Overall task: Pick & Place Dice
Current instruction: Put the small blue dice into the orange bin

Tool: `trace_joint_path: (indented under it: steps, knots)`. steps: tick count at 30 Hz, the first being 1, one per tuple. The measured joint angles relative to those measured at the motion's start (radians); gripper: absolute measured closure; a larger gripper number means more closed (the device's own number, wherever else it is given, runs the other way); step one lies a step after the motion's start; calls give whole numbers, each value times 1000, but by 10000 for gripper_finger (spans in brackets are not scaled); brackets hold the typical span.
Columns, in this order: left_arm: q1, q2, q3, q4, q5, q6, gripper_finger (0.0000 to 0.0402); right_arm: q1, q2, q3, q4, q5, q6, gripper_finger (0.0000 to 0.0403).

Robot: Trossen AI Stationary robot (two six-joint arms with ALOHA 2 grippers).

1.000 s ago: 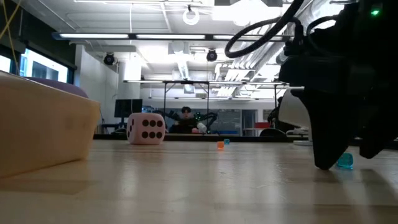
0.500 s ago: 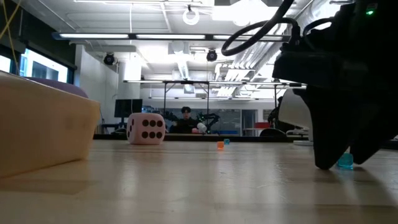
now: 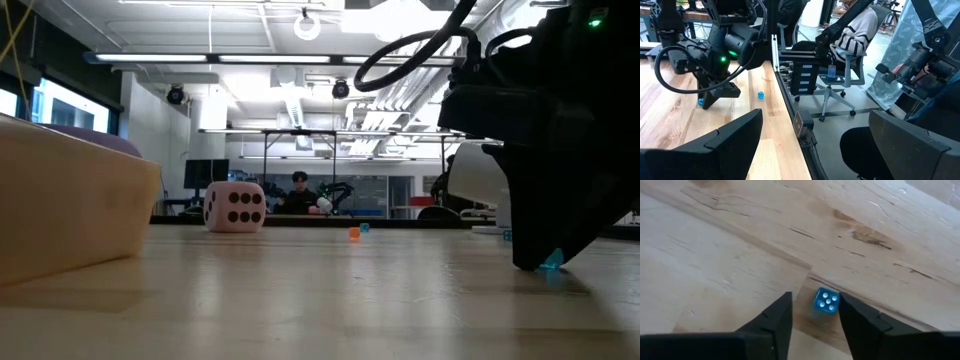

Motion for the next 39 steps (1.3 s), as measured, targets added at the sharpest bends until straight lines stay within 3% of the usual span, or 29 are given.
trace_joint_path:
  steps: [16,23,30,35,39]
  knots:
    - [0,0,0,-1,0,0,47,-3,-9,-1,30,1,-99,363]
    - [0,0,0,-6,0,0,47,26,-64,-5,186,116,-207,361]
    - [0,0,0,-11,0,3,47,46,-113,-3,601,238,-570,368]
    - [1,0,0,-5,-1,2,47,2,-114,-3,953,122,-930,367]
    - [1,0,0,-4,-1,2,47,-50,-114,-1,1036,50,-1052,369]
